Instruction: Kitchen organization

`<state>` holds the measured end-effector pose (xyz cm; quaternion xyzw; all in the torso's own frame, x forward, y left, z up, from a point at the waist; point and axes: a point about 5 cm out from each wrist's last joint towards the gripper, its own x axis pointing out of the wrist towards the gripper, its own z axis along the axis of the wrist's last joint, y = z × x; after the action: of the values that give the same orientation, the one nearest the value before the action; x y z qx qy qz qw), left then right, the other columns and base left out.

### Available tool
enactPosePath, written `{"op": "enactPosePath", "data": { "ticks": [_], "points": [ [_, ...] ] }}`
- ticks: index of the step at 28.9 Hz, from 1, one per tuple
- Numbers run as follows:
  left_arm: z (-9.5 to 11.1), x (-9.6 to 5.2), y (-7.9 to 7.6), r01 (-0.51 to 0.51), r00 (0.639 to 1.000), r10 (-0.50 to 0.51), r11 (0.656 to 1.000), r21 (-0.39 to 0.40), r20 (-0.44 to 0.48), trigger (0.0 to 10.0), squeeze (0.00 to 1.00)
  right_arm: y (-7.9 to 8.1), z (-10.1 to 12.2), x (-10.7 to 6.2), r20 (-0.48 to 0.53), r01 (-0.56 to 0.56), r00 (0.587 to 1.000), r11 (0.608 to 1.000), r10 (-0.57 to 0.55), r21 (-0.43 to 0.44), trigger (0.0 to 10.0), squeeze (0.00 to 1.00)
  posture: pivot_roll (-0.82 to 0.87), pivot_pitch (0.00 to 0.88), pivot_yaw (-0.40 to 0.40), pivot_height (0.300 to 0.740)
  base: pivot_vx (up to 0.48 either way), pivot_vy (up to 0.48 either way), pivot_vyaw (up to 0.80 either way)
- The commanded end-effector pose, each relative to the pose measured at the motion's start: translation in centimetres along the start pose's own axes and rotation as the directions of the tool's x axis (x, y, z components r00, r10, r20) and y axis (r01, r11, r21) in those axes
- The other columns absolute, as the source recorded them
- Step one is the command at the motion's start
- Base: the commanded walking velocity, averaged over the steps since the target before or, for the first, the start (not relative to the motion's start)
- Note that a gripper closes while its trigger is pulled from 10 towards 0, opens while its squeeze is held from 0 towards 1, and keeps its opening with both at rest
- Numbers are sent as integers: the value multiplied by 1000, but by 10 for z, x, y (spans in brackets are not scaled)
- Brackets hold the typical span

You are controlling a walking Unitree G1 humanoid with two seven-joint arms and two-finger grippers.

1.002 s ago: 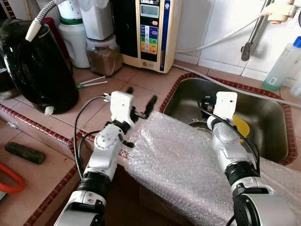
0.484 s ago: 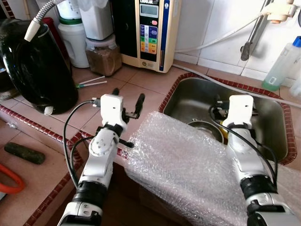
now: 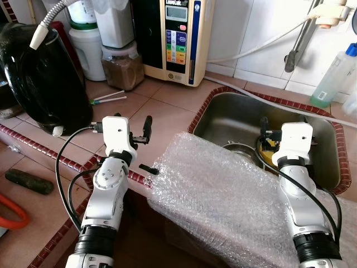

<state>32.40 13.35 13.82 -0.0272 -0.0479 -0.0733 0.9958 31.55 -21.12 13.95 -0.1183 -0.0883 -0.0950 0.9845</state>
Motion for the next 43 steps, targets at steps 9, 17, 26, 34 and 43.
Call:
{"op": "enactPosePath", "data": {
  "ticks": [9, 17, 26, 34, 43],
  "points": [
    [2, 3, -19, 114, 992, -117, 992, -59, -38, 10000, 0, 5, -3, 1, -102, 13, 995, 993, -1, 119, 10000, 0, -5, 0, 17, 740, 0, 0, -778],
    [0, 3, -18, 106, 992, -110, 992, -67, -56, 10000, 0, 1, -7, -1, -125, 22, 992, 993, -7, 120, 10000, 0, -7, 0, 14, 740, 0, 0, -776],
    [4, 3, -18, 123, 991, -125, 991, -55, -48, 10000, 0, 6, -4, 0, -131, 8, 991, 986, 15, 168, 10000, 0, -3, 0, 12, 740, 0, 0, -760],
    [11, -4, -17, 117, 993, -117, 993, 25, -14, 10000, 0, 4, 0, -5, -100, -43, 993, 980, 63, 193, 10000, 0, 1, 0, 8, 740, 0, 0, -596],
    [4, -10, -18, 117, 993, -116, 992, 36, -39, 10000, 0, 5, 1, -7, -91, -66, 992, 979, 85, 195, 10000, 0, -2, 0, 8, 740, 0, 0, -172]
  ]
}}
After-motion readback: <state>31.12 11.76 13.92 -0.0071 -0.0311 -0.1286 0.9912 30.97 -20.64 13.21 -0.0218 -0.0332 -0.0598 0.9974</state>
